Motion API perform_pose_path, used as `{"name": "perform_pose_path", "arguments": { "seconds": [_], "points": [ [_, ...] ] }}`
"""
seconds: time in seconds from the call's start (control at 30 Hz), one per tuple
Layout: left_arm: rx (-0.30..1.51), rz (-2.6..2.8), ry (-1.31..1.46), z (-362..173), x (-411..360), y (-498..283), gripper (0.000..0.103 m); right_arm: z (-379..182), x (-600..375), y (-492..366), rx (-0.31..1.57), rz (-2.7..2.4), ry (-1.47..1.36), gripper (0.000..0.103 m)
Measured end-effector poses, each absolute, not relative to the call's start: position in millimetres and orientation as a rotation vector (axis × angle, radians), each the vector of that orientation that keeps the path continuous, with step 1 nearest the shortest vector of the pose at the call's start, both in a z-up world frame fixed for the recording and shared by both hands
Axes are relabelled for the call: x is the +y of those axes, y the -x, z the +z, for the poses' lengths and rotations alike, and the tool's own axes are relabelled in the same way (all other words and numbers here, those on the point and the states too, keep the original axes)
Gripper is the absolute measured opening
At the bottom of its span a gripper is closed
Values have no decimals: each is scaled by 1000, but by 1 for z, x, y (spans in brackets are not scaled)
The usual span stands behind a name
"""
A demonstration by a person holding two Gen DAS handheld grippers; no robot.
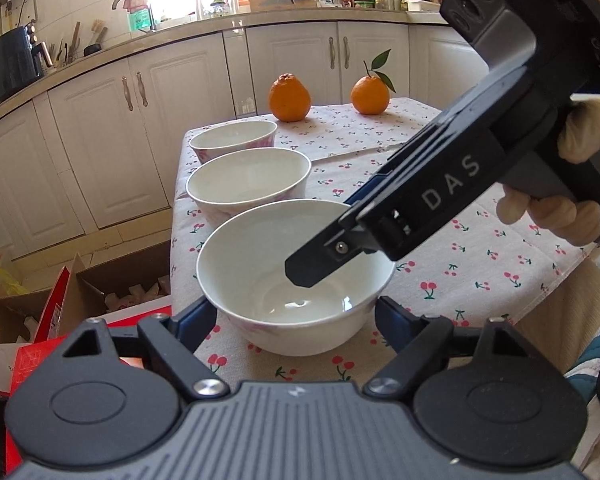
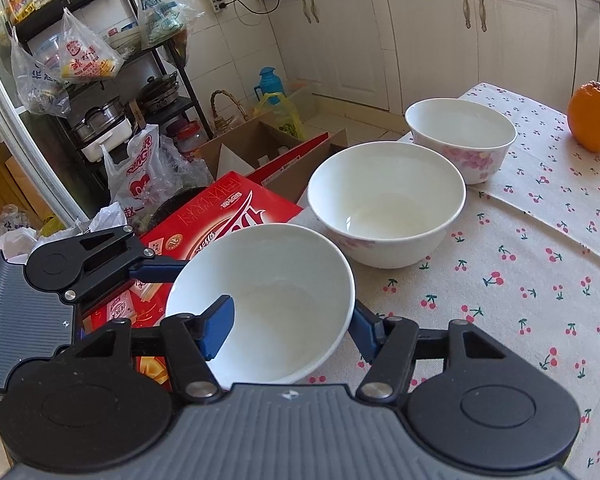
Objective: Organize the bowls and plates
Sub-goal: 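Grasp the rim of a white bowl with the right tool, then lift the white bowl with the right tool toward another white bowl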
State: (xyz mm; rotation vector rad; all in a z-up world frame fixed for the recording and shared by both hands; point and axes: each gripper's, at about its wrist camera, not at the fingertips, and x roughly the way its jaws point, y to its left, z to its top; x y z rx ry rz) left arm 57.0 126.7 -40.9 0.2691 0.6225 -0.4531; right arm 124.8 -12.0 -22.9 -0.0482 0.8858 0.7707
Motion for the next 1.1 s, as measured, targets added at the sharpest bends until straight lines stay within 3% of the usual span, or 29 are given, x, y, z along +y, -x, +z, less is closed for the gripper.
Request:
{"name": "perform_pose_path", "arguments": {
  "seconds": [0.57, 1.1],
  "points": [
    [569, -609, -312, -30, 70, -65, 86, -2, -75, -103, 822, 616, 30, 68],
    [589, -730, -344, -47, 17, -90, 86, -18, -137, -107, 835, 451, -44, 68]
  ]
}}
